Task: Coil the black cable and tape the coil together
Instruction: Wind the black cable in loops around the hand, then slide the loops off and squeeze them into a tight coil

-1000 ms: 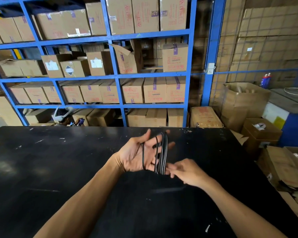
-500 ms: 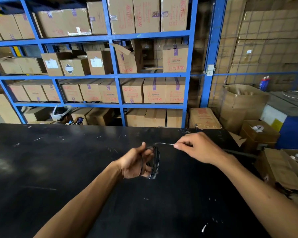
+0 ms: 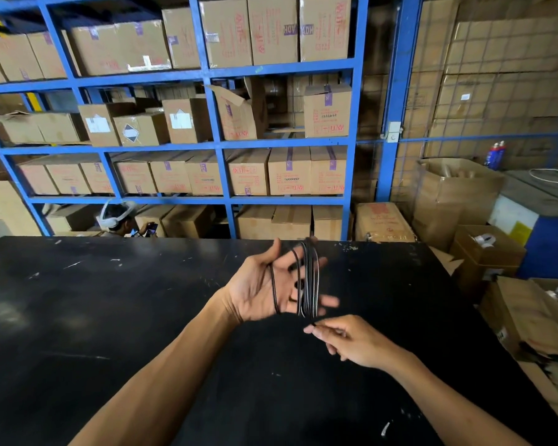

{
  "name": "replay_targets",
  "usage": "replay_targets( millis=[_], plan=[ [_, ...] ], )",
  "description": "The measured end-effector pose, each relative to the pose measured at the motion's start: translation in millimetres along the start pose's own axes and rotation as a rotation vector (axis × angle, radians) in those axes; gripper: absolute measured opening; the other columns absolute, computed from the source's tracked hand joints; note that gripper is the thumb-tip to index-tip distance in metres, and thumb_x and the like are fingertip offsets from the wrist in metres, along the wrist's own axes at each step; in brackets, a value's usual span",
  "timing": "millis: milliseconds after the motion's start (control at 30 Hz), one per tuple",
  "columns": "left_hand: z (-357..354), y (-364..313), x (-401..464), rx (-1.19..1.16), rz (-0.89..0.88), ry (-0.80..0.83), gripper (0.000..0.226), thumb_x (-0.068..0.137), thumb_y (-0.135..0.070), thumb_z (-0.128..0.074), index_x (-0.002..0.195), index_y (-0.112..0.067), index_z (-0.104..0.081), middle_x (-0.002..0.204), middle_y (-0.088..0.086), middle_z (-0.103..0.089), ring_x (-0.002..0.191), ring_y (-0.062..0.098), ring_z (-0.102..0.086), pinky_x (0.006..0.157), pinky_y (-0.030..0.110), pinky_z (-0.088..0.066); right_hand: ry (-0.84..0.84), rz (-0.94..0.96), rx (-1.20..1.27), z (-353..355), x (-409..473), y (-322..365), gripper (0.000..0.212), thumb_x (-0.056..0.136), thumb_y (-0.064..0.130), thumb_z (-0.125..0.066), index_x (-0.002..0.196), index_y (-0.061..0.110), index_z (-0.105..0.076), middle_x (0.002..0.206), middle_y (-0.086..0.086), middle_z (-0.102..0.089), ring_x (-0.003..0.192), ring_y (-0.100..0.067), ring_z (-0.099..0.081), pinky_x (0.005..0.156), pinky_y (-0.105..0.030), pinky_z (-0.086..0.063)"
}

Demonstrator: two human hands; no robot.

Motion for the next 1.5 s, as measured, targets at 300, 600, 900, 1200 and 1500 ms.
replay_targets(
  millis=[300, 600, 900, 1200, 1500],
  plan=[
    [-2.9, 36.3, -5.1, 0.314, 0.513, 0.061, 0.074, 0.098, -0.07, -0.019, 0.158, -0.028, -0.028, 0.166, 0.006, -0.023, 0.14, 0.067, -0.013, 0.118, 0.068, -0.009, -0.086, -0.02, -0.476, 84.0, 25.8, 46.6, 0.022, 0.081, 0.055, -0.075, 0.088, 0.035, -0.08, 0.08, 0.018, -0.075, 0.078, 0.001, -0.069, 0.079, -0.04, -0.061],
    [18.5, 36.7, 5.0, 0.186, 0.154, -0.444, 0.065, 0.094, -0.068, -0.029, 0.137, -0.022, -0.045, 0.126, 0.007, -0.049, 0.085, 0.03, -0.063, 0.079, 0.041, -0.047, -0.392, 0.102, -0.463, 54.1, 16.7, 66.7, 0.02, 0.095, 0.031, -0.066, 0.107, 0.026, -0.081, 0.091, 0.014, -0.077, 0.082, -0.002, -0.069, 0.077, -0.031, -0.06],
    [28.0, 48.7, 15.2, 0.059, -0.041, -0.479, 0.071, 0.096, -0.069, -0.027, 0.134, -0.021, -0.064, 0.132, 0.006, -0.059, 0.076, 0.029, -0.063, 0.079, 0.045, -0.051, -0.623, -0.124, 0.226, 11.5, 13.6, 50.8, 0.027, 0.075, 0.033, -0.09, 0.099, 0.04, -0.079, 0.103, 0.008, -0.081, 0.095, -0.003, -0.074, 0.089, -0.031, -0.061],
    [23.8, 49.4, 21.1, 0.055, -0.12, -0.541, 0.07, 0.096, -0.07, -0.026, 0.118, -0.023, -0.072, 0.117, 0.012, -0.073, 0.096, 0.028, -0.071, 0.088, 0.047, -0.048, -0.679, 0.016, -0.332, -13.4, 5.3, 71.3, 0.053, 0.096, 0.047, -0.062, 0.138, 0.015, -0.063, 0.099, -0.008, -0.078, 0.091, -0.023, -0.074, 0.073, -0.039, -0.061],
    [22.0, 61.7, 34.5, 0.493, -0.19, -0.773, 0.07, 0.088, -0.077, -0.037, 0.096, -0.017, -0.072, 0.09, 0.007, -0.058, 0.062, 0.009, -0.047, 0.058, 0.023, -0.039, -0.822, -0.179, 0.222, -14.7, 17.3, 57.4, 0.035, 0.088, 0.016, -0.079, 0.122, 0.019, -0.074, 0.112, 0.0, -0.079, 0.079, 0.014, -0.064, 0.063, 0.01, -0.037]
  ],
)
Point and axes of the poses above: each hand's wrist, its own x-axis towards the middle knuckle, its own z-axis out of the back of the hand, y = z × x, the point moved 1 cm from there along x, towards the middle knuckle
